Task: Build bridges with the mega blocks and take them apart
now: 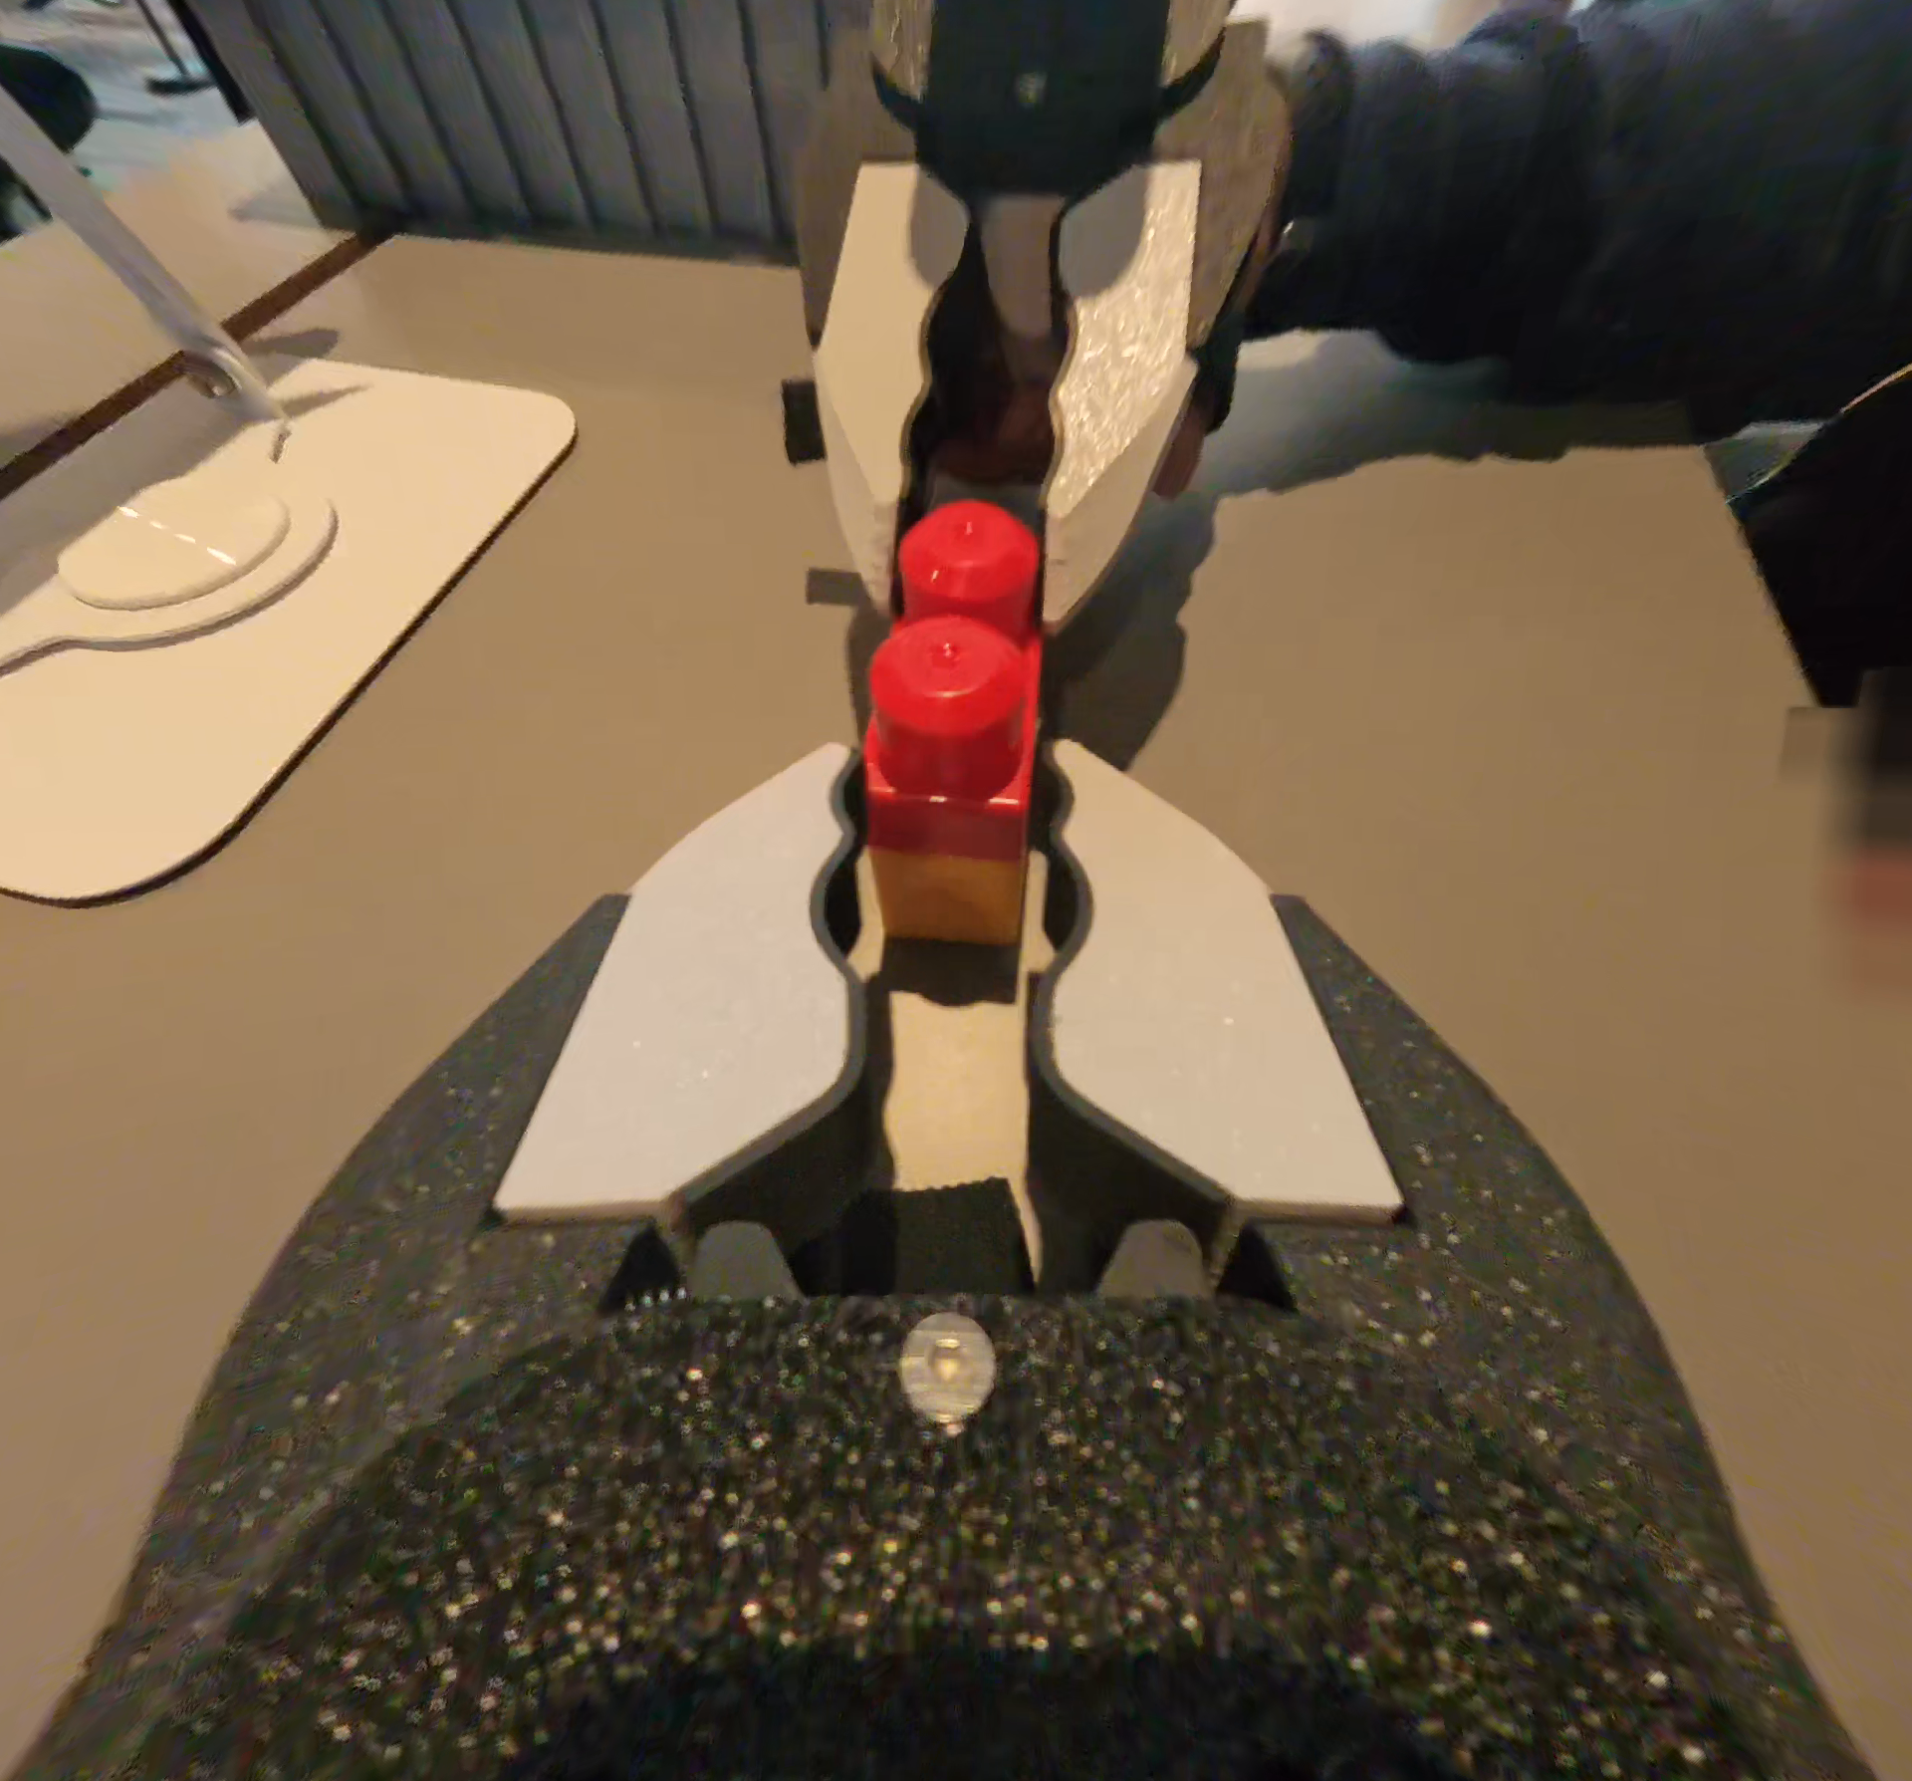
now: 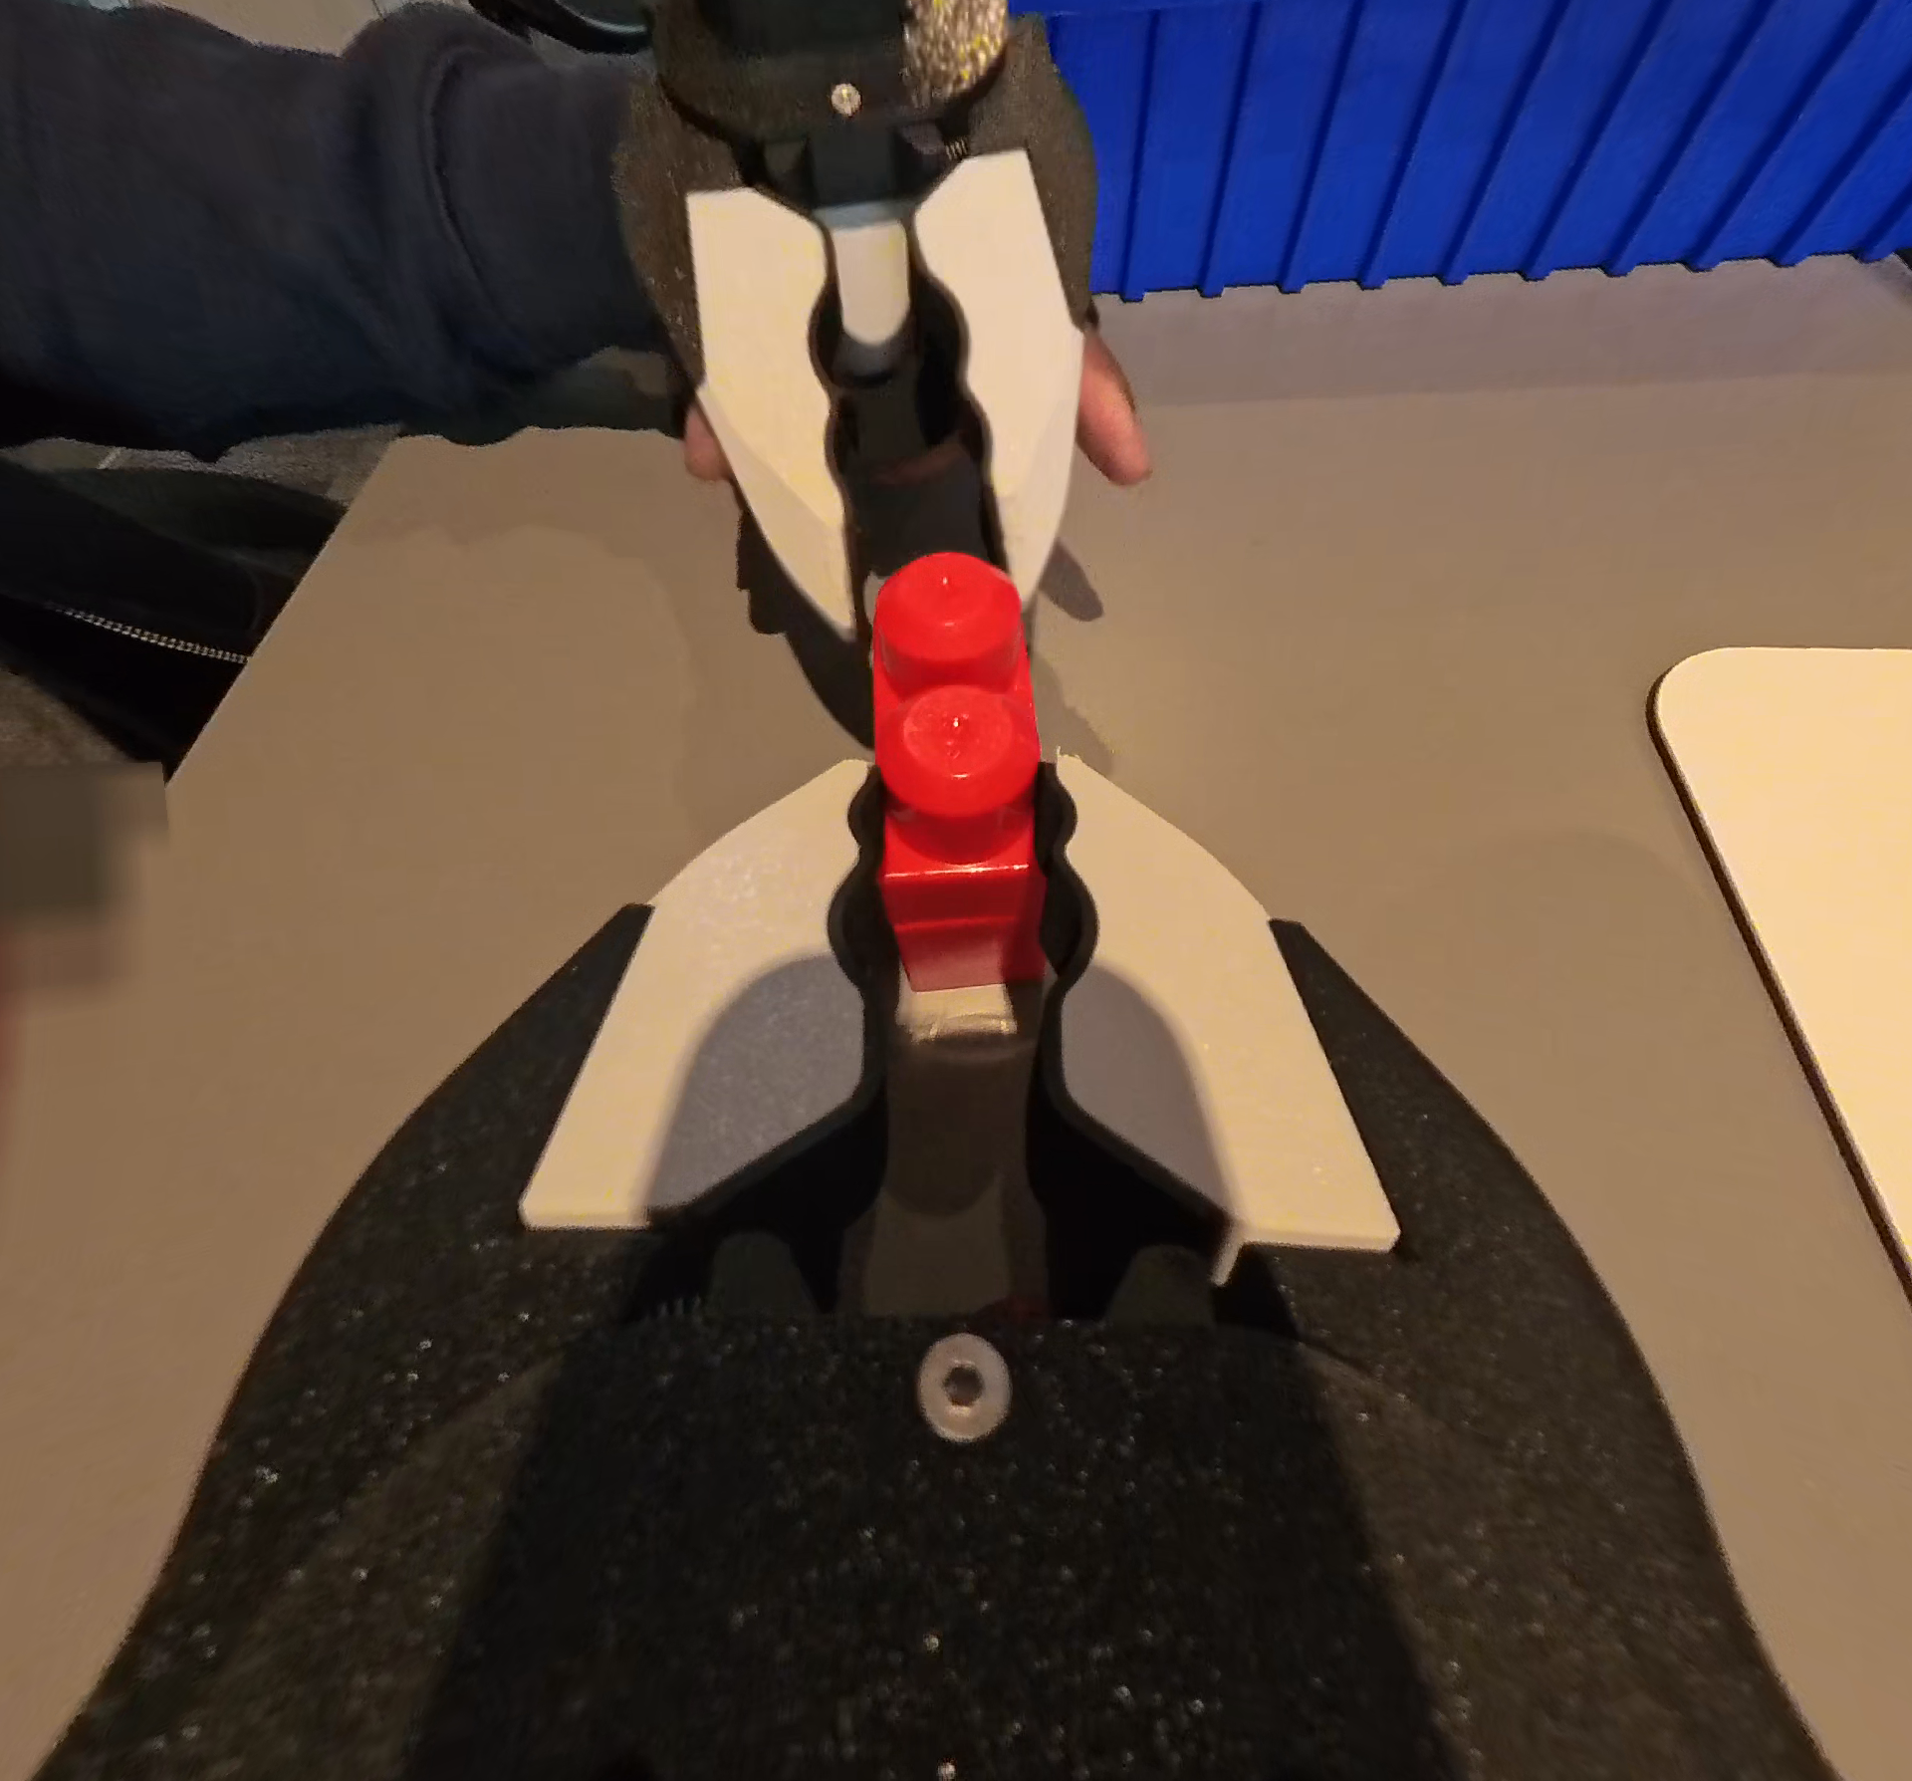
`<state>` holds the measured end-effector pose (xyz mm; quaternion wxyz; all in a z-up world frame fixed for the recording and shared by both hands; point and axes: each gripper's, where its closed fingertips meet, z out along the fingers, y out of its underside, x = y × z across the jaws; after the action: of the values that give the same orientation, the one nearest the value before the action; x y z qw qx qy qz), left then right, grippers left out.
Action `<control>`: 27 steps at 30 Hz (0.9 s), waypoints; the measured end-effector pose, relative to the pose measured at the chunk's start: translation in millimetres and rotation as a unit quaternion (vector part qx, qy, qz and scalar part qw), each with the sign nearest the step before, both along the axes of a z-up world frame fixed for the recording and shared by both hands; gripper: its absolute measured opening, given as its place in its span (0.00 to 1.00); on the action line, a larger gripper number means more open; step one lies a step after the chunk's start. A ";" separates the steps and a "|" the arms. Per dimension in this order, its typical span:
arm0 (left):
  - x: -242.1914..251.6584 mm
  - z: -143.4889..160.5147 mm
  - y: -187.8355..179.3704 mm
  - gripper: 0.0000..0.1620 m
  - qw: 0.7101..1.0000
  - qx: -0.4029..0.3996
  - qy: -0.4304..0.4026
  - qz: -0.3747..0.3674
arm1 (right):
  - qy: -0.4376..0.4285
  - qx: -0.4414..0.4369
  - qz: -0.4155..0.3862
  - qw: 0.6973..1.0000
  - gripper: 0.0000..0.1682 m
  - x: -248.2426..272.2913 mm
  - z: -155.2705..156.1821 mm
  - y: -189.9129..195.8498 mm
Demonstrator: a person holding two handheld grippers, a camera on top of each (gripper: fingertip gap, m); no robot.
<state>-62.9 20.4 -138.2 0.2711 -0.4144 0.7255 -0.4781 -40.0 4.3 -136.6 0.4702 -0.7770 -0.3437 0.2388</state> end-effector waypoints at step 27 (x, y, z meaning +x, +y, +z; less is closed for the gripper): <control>11.8 -2.5 -6.8 0.18 1.000 -0.018 0.005 0.005 | 0.037 -0.012 0.009 0.999 0.19 -1.2 -2.2 -0.6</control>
<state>-51.1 13.6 -140.7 0.2626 -0.4253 0.7157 -0.4878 -41.3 3.7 -138.7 0.4712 -0.7702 -0.3300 0.2753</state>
